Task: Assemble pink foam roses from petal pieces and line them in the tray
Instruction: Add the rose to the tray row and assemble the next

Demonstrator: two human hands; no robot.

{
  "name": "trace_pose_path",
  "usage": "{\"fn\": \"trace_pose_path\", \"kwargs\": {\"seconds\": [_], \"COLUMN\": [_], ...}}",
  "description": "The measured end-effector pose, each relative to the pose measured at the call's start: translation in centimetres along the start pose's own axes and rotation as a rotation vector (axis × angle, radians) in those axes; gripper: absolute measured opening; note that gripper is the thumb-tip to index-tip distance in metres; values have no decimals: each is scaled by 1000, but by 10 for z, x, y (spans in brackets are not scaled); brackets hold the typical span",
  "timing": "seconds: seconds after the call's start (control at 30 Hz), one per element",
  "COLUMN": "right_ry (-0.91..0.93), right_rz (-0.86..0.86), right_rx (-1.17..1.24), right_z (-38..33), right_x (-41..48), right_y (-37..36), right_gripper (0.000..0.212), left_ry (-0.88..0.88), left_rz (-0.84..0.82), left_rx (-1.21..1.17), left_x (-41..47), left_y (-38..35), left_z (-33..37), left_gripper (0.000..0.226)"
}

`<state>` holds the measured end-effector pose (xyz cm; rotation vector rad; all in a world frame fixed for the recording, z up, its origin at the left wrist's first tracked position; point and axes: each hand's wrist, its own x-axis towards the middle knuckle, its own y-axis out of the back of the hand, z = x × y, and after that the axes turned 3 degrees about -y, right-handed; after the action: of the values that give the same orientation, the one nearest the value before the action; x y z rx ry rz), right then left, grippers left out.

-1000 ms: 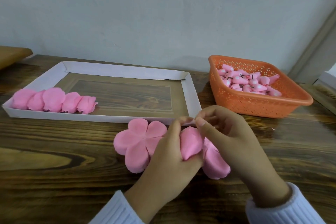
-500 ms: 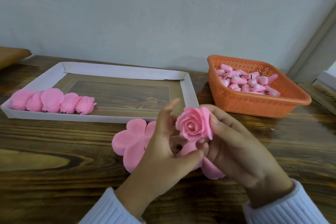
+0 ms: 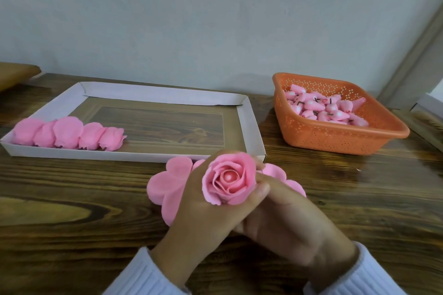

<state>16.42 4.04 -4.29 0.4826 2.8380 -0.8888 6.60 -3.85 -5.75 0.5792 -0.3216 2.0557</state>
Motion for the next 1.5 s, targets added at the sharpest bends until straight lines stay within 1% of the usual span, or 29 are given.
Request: {"fn": "trace_pose_path", "kwargs": {"seconds": [0.03, 0.07, 0.1, 0.17, 0.23, 0.27, 0.3, 0.4, 0.43, 0.53, 0.63, 0.7, 0.8, 0.9, 0.97, 1.03, 1.13, 1.23, 1.33, 1.4, 1.43, 1.5], "right_ry": [26, 66, 125, 284, 474, 557, 626, 749, 762, 784, 804, 795, 764, 749, 746, 738, 750, 797, 858, 860, 850, 838], "right_rz": [50, 95, 144, 276, 419, 460, 470, 402, 388, 407, 447, 450, 428, 415, 421, 439, 484, 522, 569, 578, 571, 543], "right_rx": [-33, -62, -93, -212, -346, -406, -474, -686, -754, -889, -898, -888, -898, -893, -914, -984, -1139, -1262, -1386, -1382, -1343, -1221], "right_z": [-3, -6, -9, -12, -12, -12, -12, -13, -13, -14, -18, -20, -23, -24, -23, -23, -20, -19, -18, -17, -17, -20], "right_x": [-1, -2, -3, -5, -6, -7, -9, -14, -15, -16, -16, -17, -18, -20, -20, -19, -18, -16, -12, -12, -13, -16], "right_y": [1, 2, 3, 4, 7, 7, 6, 0, 0, 0, 1, 2, 3, 2, 2, 3, 5, 6, 8, 9, 10, 11], "right_gripper": [43, 40, 34, 25, 21, 19, 17, 7, 4, 9, 11, 10, 3, 9, 6, 7, 14, 19, 18, 18, 17, 21], "left_ry": [-1, -17, -52, -158, -241, -260, -259, -169, -157, -114, -111, -140, -183, -161, -137, -128, -98, -97, -25, 5, 20, -6], "left_rz": [23, 47, 62, 73, 101, 102, 92, 69, 70, 60, 71, 67, 65, 51, 32, 1, -38, -60, -31, -10, -4, 7], "left_rx": [3, 25, 64, 217, 381, 405, 383, 176, 157, 125, 130, 154, 167, 132, 123, 150, 187, 221, 156, 155, 145, 161], "left_x": [0, 1, 2, 4, 7, 8, 8, 5, 4, 2, 2, 4, 5, 3, 2, 2, 3, 1, -2, -4, -4, -3], "left_y": [0, 0, 0, -1, -2, -2, -2, -3, -4, -4, -5, -6, -5, -6, -6, -6, -4, -6, -9, -10, -11, -12], "left_z": [-1, -2, -2, -4, -5, -7, -9, -11, -13, -16, -14, -9, -6, -9, -12, -15, -17, -18, -21, -23, -22, -19], "left_gripper": [35, 38, 37, 31, 43, 44, 43, 39, 38, 34, 36, 40, 46, 40, 40, 38, 45, 41, 36, 33, 34, 55]}}
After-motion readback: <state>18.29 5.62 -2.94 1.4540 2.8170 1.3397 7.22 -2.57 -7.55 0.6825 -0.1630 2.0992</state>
